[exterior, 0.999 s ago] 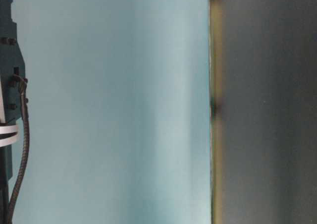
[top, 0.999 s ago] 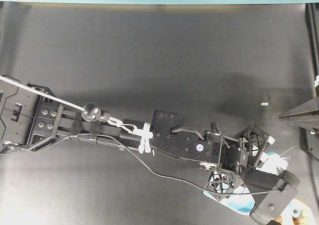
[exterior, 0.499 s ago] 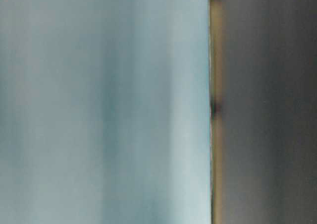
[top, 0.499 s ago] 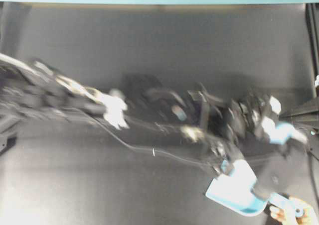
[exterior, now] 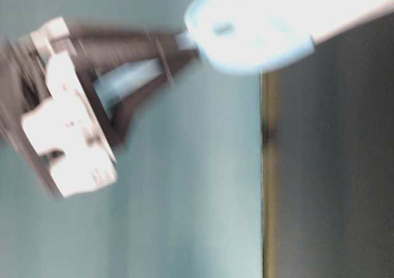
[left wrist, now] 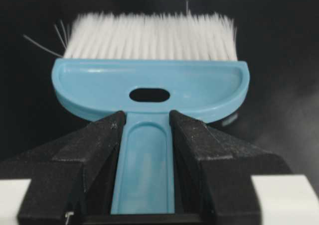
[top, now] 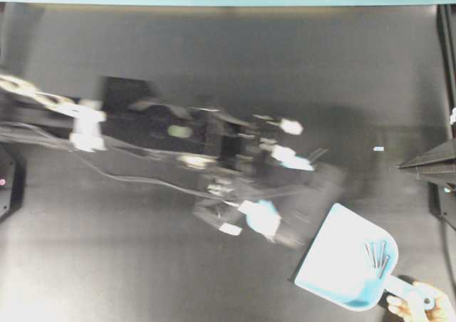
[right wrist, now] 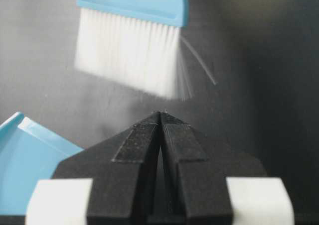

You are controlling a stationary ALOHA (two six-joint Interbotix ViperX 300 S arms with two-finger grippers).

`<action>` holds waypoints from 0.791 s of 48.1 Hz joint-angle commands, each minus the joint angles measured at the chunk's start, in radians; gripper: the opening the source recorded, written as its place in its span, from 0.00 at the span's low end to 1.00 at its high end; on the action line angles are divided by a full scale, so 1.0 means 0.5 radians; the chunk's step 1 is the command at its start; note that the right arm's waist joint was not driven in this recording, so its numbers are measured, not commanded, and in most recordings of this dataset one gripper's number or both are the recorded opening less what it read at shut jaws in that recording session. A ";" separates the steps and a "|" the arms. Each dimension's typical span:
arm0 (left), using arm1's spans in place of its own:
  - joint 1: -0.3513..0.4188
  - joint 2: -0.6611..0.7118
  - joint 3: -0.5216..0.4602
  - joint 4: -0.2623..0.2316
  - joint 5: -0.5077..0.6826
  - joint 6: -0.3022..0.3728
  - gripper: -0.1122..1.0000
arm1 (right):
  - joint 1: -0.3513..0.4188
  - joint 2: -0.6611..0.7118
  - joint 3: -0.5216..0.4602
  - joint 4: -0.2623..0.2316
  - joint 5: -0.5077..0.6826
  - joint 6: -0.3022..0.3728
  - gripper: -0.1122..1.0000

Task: Hold the dustpan with a person, while the left arm uses a hand brush to gather the screws into the dustpan.
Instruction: 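Lift the brush and pull the left arm back to the left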

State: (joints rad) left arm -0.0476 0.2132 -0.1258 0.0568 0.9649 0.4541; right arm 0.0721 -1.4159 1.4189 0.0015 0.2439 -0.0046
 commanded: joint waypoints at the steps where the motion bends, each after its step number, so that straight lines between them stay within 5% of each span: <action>1: 0.061 -0.218 0.310 0.006 -0.334 -0.074 0.39 | 0.000 0.009 -0.012 0.000 -0.021 -0.009 0.10; 11: 0.071 -0.509 0.859 0.006 -1.043 -0.150 0.39 | 0.000 0.006 -0.012 0.000 -0.021 -0.012 0.10; 26: 0.092 -0.779 1.350 0.003 -1.227 -0.491 0.39 | 0.000 0.003 -0.012 0.000 -0.021 -0.012 0.10; 38: 0.080 -0.828 1.660 0.006 -1.519 -0.617 0.39 | -0.003 0.000 -0.009 0.000 -0.018 -0.009 0.10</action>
State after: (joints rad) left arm -0.0015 -0.1902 0.6688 0.0583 0.2608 0.1580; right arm 0.0706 -1.4205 1.4189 0.0015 0.2439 -0.0046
